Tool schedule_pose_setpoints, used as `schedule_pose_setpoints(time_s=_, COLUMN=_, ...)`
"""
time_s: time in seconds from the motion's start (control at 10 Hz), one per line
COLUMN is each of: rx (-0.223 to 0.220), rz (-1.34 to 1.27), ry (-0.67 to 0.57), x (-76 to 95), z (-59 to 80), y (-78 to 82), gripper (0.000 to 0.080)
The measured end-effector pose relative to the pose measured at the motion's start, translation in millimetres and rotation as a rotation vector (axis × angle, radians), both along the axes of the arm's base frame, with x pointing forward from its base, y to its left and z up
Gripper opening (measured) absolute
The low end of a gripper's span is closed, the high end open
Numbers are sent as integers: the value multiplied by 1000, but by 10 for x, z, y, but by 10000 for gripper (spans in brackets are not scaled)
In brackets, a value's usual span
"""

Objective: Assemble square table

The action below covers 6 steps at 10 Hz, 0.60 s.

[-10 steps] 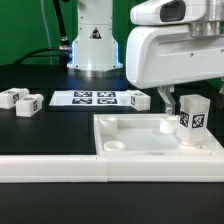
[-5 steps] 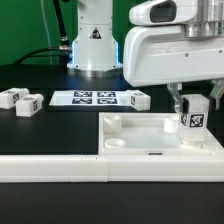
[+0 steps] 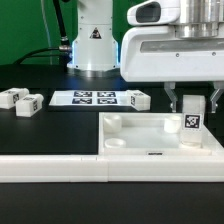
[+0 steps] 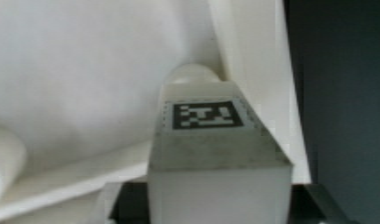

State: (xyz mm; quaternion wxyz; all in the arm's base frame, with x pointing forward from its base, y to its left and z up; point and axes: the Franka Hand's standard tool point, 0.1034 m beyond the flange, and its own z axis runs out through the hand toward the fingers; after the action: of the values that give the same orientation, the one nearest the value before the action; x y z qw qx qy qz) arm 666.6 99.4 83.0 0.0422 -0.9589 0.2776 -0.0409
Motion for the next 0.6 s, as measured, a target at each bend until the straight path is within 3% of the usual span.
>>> schedule_pose_setpoints(time_s=0.2, rx=89, rz=-264, ry=19, x=27, z=19, y=-50, gripper=293)
schedule_pose_setpoints(time_s=0.6, rx=107, rz=-427, ry=29, x=48, z=38, y=-19, gripper=293)
